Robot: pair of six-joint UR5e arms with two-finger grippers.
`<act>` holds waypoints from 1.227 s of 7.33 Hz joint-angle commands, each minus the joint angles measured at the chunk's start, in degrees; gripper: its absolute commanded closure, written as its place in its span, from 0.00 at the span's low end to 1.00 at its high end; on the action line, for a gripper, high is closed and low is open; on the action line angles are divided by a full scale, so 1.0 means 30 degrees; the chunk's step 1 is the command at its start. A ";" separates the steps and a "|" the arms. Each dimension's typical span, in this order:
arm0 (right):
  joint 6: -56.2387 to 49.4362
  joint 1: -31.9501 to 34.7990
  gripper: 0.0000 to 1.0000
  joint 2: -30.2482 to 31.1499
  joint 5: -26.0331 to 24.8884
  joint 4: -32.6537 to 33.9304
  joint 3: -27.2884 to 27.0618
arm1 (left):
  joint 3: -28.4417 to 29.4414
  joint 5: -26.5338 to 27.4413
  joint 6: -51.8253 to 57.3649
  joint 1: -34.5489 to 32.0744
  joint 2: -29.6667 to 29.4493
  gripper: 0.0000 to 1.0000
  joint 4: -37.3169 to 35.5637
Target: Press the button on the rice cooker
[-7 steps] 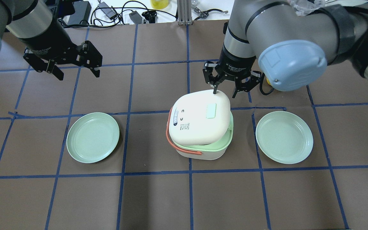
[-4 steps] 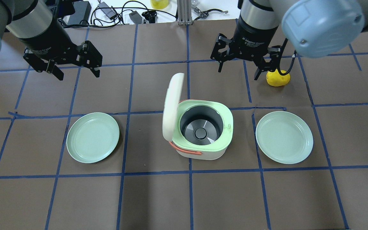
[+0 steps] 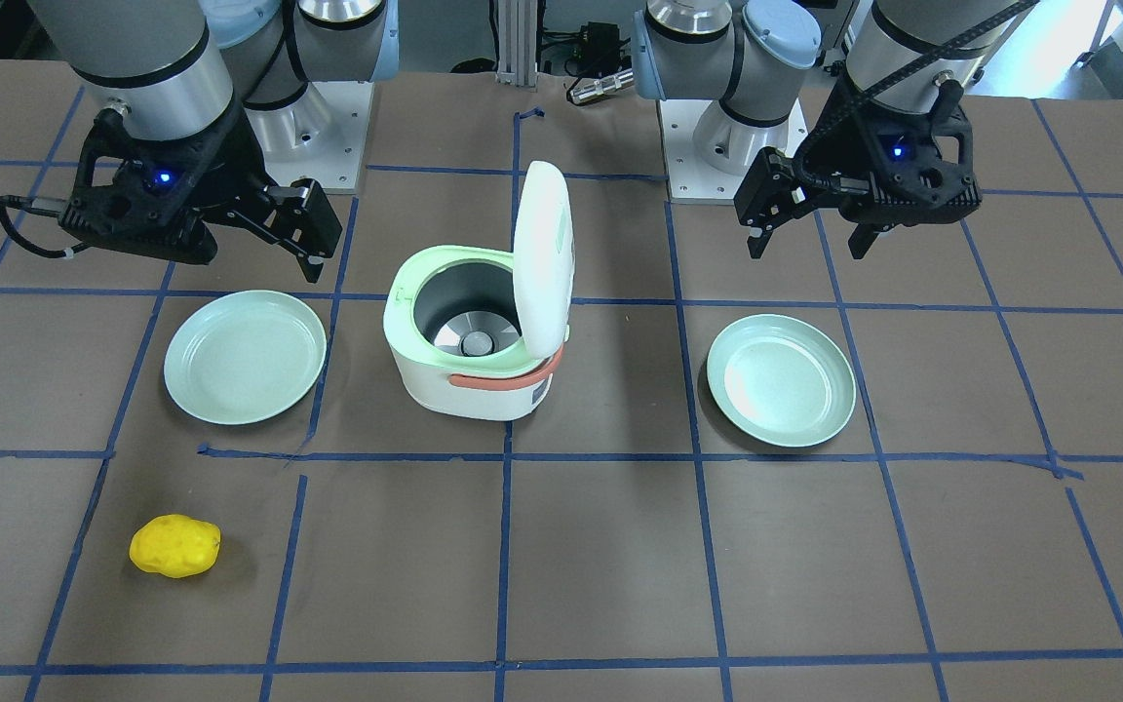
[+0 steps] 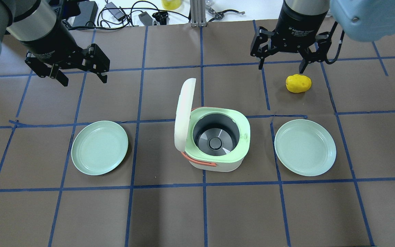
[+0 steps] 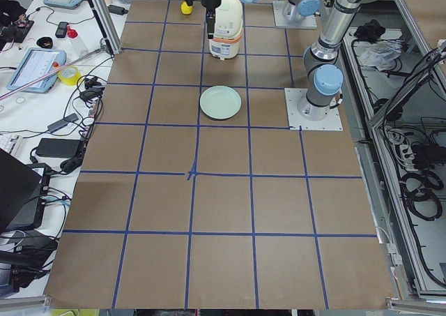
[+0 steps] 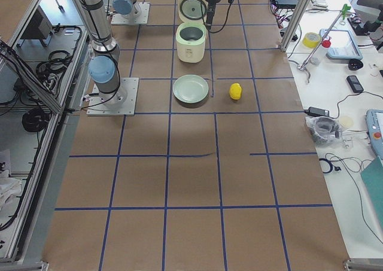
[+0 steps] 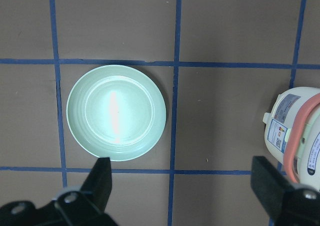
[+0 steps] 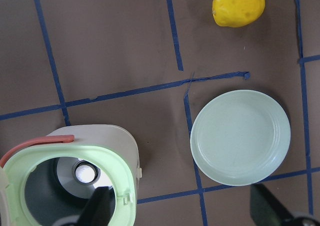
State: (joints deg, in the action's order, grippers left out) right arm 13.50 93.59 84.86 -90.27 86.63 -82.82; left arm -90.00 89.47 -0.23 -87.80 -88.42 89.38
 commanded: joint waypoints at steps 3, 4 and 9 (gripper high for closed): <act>-0.0633 -0.0874 0.00 0.0102 -0.0964 -0.1044 -0.0048 | 0.0000 0.0000 0.0019 0.0000 0.0000 0.00 0.0000; -0.0633 -0.0874 0.00 0.0102 -0.0935 -0.1044 -0.0048 | 0.0000 0.0000 0.0019 0.0000 0.0000 0.00 0.0000; -0.2007 -0.0933 0.00 0.0570 -0.0031 -0.1189 0.0010 | 0.0000 0.0000 0.0019 0.0000 0.0000 0.00 0.0000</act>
State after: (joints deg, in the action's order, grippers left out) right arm 8.43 90.88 86.16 -91.59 83.40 -82.80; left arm -90.00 89.47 -0.18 -87.80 -88.42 89.38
